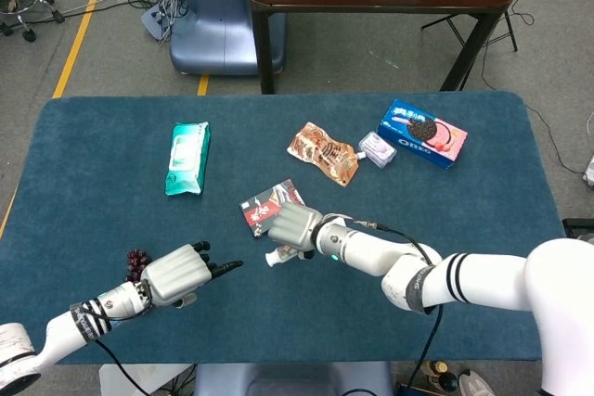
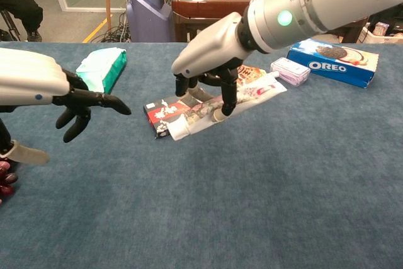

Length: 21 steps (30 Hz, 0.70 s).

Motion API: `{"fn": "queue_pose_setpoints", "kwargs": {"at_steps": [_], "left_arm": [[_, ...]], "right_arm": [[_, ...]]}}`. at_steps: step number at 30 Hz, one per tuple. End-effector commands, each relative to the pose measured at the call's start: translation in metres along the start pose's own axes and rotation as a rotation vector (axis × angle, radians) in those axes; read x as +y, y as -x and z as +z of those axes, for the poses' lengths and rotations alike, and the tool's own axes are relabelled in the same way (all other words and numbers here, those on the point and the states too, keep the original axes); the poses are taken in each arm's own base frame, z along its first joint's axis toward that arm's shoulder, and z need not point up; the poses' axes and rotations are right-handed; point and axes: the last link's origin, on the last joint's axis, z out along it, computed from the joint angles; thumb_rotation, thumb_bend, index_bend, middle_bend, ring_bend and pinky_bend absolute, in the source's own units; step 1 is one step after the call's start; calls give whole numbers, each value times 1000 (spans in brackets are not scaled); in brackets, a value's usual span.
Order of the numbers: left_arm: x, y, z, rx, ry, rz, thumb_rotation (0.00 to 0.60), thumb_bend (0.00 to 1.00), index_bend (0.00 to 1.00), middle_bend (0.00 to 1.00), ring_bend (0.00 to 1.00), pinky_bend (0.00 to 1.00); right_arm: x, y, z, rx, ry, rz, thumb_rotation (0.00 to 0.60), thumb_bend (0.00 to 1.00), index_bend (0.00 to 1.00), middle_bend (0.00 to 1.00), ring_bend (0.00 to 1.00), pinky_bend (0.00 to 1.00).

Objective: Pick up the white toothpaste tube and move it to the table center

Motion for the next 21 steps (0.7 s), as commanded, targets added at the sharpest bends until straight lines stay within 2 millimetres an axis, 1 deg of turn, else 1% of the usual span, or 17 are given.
{"fn": "queue_pose_setpoints", "kwargs": {"at_steps": [1, 14, 21], "left_arm": [[5, -2, 13, -17, 19, 7, 600, 226, 52, 509, 485, 198], [11, -4, 45, -67, 40, 33, 600, 227, 52, 511, 485, 199], [10, 0, 49, -92, 34, 42, 600, 227, 53, 513, 486, 199]], "right_arm": [[-9, -6, 5, -19, -2, -37, 600, 946, 829, 762, 699, 412], [-28, -25, 19, -20, 21, -79, 600, 952, 838, 768, 707, 412], [-31, -29, 19, -16, 29, -88, 600, 956, 848, 773, 715, 413]]}}
